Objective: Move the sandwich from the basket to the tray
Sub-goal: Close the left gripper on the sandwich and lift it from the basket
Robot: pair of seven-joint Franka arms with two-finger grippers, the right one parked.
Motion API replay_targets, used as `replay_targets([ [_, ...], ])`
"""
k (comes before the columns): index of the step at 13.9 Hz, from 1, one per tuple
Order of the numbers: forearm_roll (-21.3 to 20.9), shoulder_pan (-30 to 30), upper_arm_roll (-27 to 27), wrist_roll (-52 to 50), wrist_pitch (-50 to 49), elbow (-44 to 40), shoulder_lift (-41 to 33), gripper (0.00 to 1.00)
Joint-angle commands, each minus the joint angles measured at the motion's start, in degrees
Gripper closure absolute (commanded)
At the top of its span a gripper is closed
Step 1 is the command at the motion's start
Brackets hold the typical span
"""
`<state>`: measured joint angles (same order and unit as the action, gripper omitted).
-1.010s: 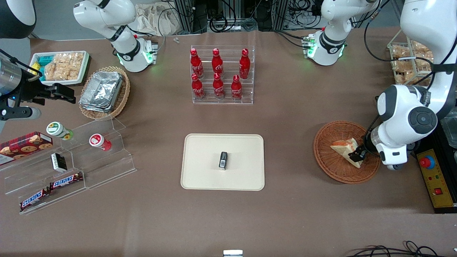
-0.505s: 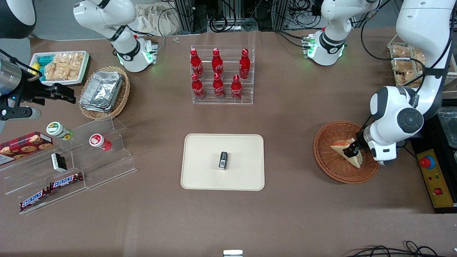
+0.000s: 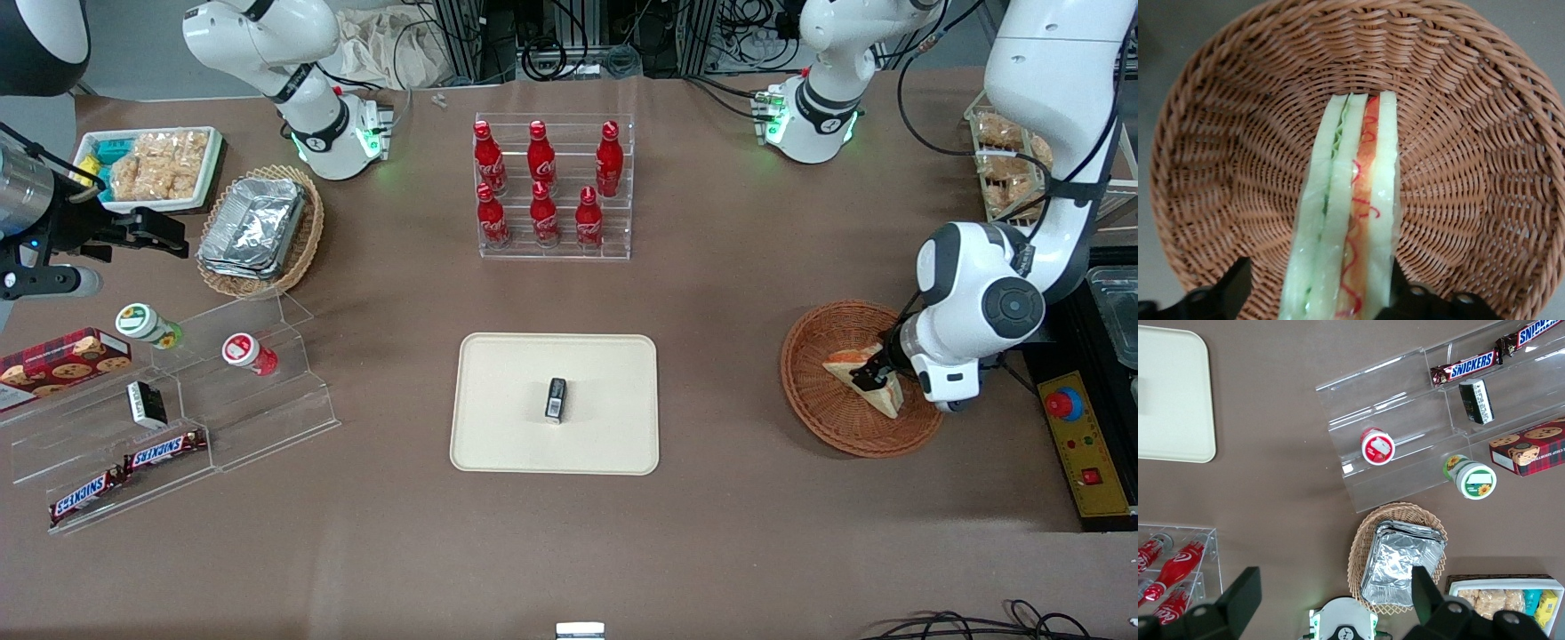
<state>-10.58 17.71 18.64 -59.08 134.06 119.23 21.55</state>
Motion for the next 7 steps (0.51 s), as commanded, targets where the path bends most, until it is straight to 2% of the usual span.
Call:
replay_targets([
  [1, -5.0, 0.2, 0.3, -4.7, 2.0, -0.2, 0.9, 1.00],
  [5, -5.5, 0.0, 0.4, -4.6, -0.2, -3.6, 1.3, 1.00],
  [7, -5.4, -0.2, 0.7, -3.9, -7.6, -9.1, 1.5, 1.00],
])
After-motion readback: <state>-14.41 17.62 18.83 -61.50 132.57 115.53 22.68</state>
